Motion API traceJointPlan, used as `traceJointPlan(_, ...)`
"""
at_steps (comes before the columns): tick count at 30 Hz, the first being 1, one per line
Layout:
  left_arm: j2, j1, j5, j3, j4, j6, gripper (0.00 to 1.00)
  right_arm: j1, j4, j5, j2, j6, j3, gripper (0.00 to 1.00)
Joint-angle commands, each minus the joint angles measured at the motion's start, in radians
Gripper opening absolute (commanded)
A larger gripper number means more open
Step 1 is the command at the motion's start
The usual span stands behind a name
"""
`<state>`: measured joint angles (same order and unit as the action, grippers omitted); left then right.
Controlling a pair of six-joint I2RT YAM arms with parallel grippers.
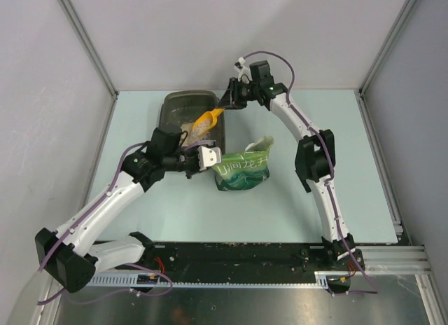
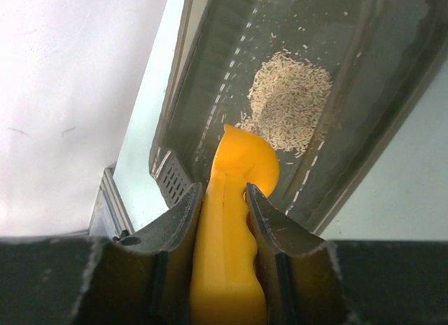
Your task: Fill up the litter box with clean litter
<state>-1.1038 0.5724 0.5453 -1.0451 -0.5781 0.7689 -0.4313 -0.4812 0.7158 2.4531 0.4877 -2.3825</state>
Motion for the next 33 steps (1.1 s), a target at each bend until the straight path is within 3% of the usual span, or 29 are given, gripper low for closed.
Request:
traceJointPlan(1,0.016,-0.008,0.025,0.016,-0.052,0.013,0.00,0.034,-0.002,-0.019,-0.072,-0.054,-0.027,0.00)
traceJointPlan(9,0.012,-0.009,0.028,0.019,-0.051,0.017,0.00,0.028,0.006,-0.107,0.044,-0.149,-0.248,0.00)
traceJointPlan(15,0.016,-0.008,0.027,0.019,-0.051,0.013,0.00,-0.021,0.111,-0.190,0.055,-0.215,-0.282,0.00)
traceJointPlan(24,0.013,-0.008,0.030,0.023,-0.048,0.021,0.00,-0.026,0.035,-0.375,-0.015,-0.443,-0.325,0.00)
traceJointPlan(29,-0.011,-0.008,0.045,0.013,-0.045,0.029,0.00,0.020,0.000,-0.362,-0.103,-0.429,-0.291,0.00)
traceJointPlan(33,-0.021,-0.011,0.044,0.003,-0.042,0.027,0.00,0.077,-0.054,-0.197,-0.229,-0.425,-0.215,0.00)
